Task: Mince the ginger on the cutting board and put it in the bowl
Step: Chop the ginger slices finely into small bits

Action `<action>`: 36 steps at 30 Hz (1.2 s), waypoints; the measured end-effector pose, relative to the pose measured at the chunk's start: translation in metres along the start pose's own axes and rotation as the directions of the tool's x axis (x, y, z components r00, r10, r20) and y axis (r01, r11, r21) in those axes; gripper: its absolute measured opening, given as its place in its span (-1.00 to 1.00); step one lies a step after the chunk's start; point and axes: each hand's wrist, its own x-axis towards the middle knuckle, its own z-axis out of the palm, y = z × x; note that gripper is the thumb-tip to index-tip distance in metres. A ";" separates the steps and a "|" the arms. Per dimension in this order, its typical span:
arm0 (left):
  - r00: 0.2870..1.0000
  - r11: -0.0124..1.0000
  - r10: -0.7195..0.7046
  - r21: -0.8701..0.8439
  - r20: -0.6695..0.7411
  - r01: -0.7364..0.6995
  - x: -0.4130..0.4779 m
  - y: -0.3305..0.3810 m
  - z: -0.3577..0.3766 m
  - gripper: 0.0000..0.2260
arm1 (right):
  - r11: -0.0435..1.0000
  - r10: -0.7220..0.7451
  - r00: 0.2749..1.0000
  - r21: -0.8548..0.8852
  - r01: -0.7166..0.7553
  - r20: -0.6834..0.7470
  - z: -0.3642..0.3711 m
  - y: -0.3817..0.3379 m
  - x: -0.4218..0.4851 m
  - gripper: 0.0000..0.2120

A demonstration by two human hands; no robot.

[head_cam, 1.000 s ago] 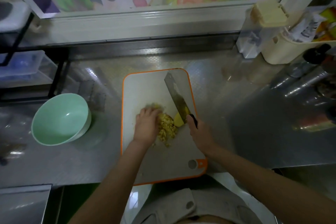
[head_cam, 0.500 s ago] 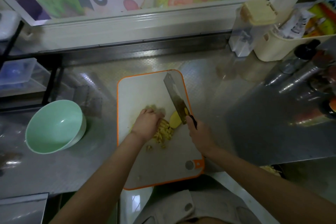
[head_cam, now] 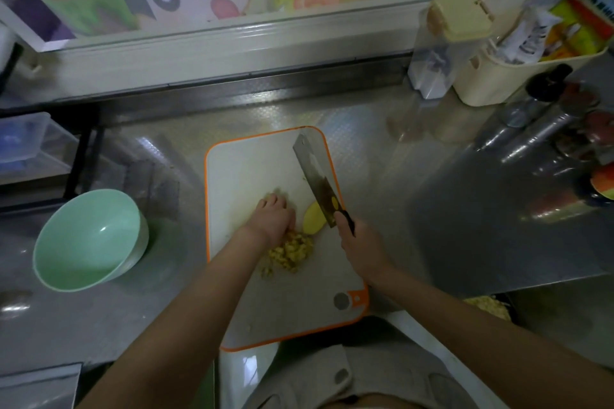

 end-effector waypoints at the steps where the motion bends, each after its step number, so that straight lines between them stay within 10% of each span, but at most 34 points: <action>1: 1.000 1.000 0.010 0.001 -0.003 -0.010 -0.001 0.000 0.000 -0.82 | 1.000 0.001 1.000 -0.006 -0.001 0.000 0.000 0.000 0.000 -0.59; 13: 0.927 0.878 -0.216 -0.475 -0.305 0.048 -0.017 -0.015 -0.015 -0.79 | 1.000 0.021 1.000 -0.004 -0.021 0.007 -0.001 -0.001 0.005 -0.58; 23: 0.916 0.772 -0.314 -0.629 -0.249 0.093 -0.010 0.001 -0.025 -0.85 | 0.999 0.038 0.999 0.011 -0.039 0.006 -0.006 0.004 0.004 -0.57; 36: 0.965 0.976 -0.182 -0.156 -0.190 0.154 0.015 0.039 0.005 -0.49 | 0.997 0.061 0.998 0.045 -0.061 0.000 -0.008 0.010 0.003 -0.58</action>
